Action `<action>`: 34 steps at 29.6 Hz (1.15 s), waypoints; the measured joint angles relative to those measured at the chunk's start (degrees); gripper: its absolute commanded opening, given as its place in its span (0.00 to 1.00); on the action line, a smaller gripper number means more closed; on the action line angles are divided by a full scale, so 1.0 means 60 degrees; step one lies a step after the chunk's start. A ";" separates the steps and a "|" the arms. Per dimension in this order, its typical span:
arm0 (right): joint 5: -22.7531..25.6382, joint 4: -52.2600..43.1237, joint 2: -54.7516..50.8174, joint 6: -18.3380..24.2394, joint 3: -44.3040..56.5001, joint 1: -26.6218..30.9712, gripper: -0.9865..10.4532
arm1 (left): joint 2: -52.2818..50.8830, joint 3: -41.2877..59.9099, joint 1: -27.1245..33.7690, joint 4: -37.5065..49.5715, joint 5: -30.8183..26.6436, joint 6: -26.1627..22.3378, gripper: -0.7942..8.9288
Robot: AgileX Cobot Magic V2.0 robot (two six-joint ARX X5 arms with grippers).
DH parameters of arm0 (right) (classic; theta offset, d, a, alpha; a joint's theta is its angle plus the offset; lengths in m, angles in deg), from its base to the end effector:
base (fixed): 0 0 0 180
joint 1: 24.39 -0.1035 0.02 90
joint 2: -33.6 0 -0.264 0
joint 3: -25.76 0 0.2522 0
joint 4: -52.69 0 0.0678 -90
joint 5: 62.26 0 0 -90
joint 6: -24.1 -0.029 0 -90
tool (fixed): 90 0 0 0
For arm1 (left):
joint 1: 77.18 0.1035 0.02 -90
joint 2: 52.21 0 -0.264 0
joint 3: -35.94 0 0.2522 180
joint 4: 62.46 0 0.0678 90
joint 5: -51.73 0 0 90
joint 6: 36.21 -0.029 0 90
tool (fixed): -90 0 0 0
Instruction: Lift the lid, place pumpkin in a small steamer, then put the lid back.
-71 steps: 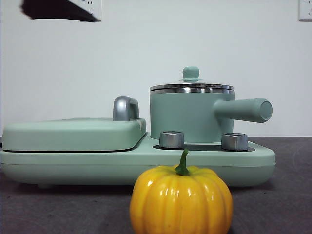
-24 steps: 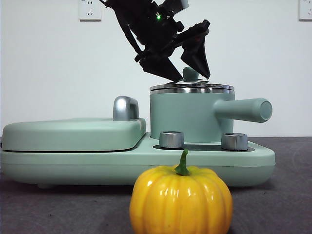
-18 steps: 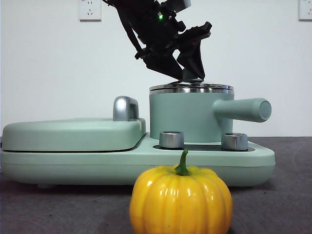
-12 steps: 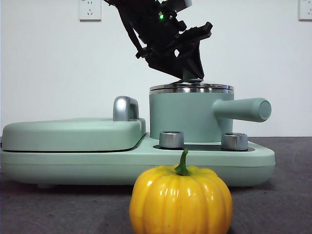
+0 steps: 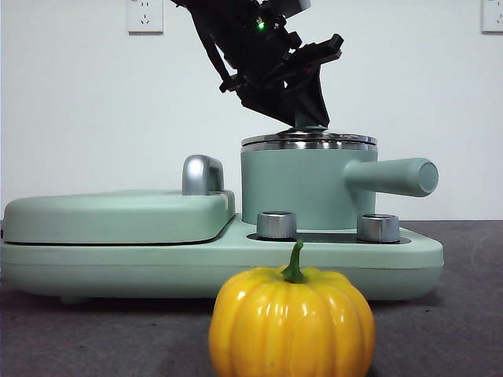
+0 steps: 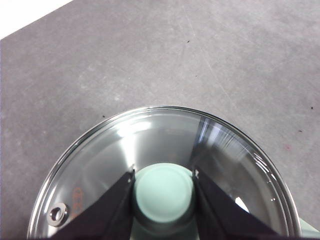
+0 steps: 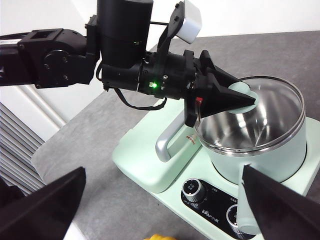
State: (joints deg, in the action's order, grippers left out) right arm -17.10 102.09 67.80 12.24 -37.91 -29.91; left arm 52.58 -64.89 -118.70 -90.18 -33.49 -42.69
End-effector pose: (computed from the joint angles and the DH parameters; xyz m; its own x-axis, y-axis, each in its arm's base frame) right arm 0.1018 0.0304 0.3458 0.5957 0.7660 -0.2417 -0.6428 0.6351 0.4284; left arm 0.3138 -0.2811 0.2906 0.5797 -0.6245 -0.5233 0.7535 0.6554 0.0526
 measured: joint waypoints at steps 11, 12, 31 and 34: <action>0.0393 0.0692 0.0142 -0.0168 0.0000 -0.0178 0.52 | -0.2240 -0.0189 0.0237 -0.1854 -0.0069 0.0000 0.13; 0.0470 0.0747 0.0204 -0.0200 0.0000 -0.0284 0.52 | -0.2288 -0.0186 0.0299 -0.1993 -0.0069 0.0000 0.13; 0.4288 0.2149 0.3949 -0.0863 -0.1366 -0.5730 0.52 | -0.3308 -0.0186 0.2386 -0.3840 -0.0080 0.0000 0.10; 0.5009 0.2750 0.4896 -0.0863 -0.1880 -0.6623 0.52 | -0.3308 -0.0186 0.2656 -0.3832 -0.0080 0.0000 0.10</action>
State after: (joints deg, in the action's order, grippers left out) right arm 12.95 118.59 97.17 7.06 -49.19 -69.64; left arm 32.73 -66.00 -102.77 -113.17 -33.97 -42.69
